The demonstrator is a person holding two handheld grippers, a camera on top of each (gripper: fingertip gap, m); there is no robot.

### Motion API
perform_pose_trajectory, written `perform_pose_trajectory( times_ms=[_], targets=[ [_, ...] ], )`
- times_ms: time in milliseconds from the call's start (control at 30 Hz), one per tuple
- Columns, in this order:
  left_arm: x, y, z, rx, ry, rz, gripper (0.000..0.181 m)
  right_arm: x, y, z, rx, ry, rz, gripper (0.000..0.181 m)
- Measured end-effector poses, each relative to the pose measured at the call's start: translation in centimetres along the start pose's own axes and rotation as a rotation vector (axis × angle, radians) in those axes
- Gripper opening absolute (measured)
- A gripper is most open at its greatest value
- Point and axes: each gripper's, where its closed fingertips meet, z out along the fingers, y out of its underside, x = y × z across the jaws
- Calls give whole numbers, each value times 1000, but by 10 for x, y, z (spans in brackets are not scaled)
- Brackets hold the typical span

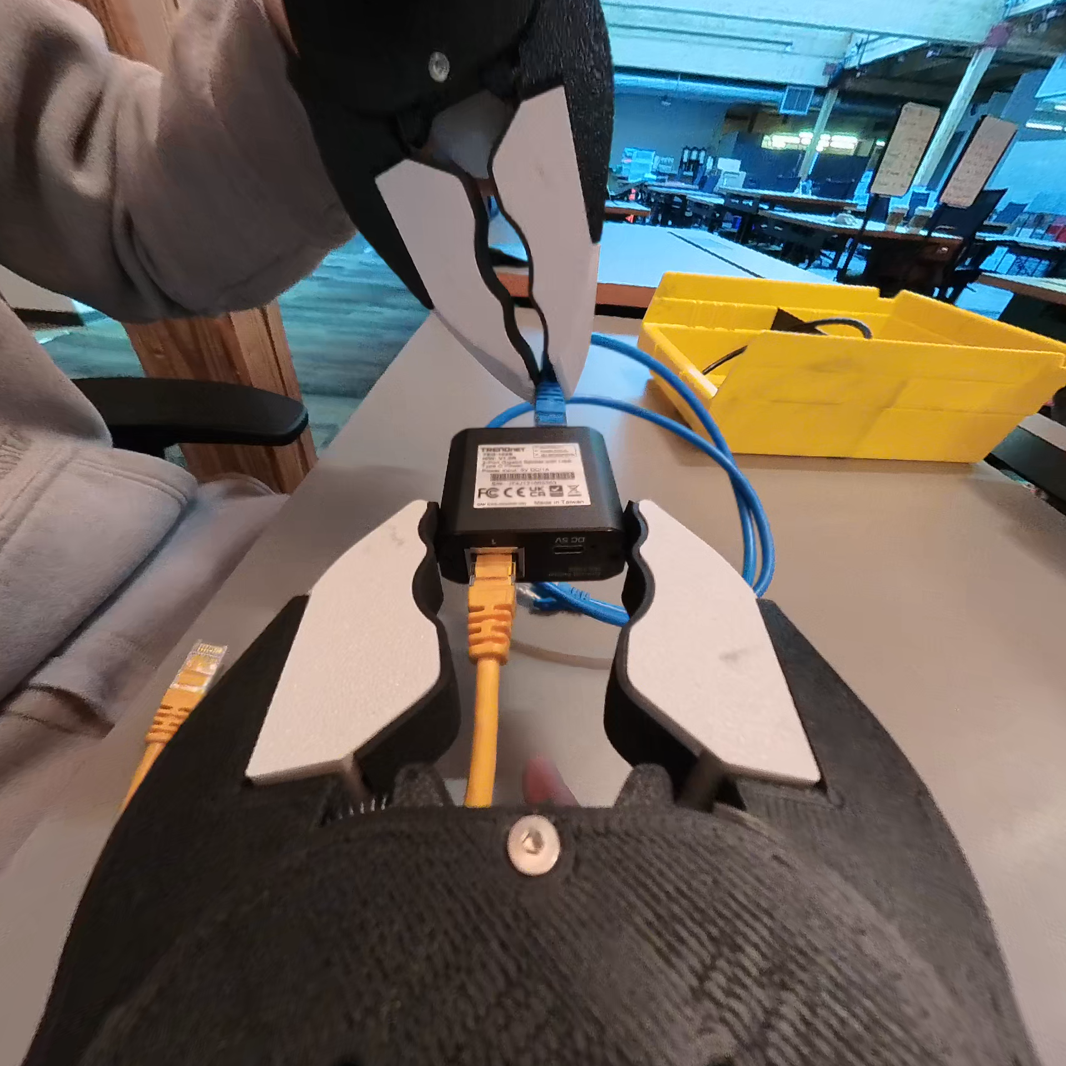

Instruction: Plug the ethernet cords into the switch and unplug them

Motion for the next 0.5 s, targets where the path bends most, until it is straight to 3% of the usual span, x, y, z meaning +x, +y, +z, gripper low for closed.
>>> perform_pose_trajectory(
  times_ms=[133,367,500],
  targets=[
    [3,-2,1,14,20,2,5,-3,4,3,-33,-2,-23,62],
    [-2,-27,-15,572,216,-273,9,2,-15,-16,141,-11,25,62],
    [-5,-29,-15,751,267,-386,18,2,-17,-18,161,-13,32,62]
  ],
)
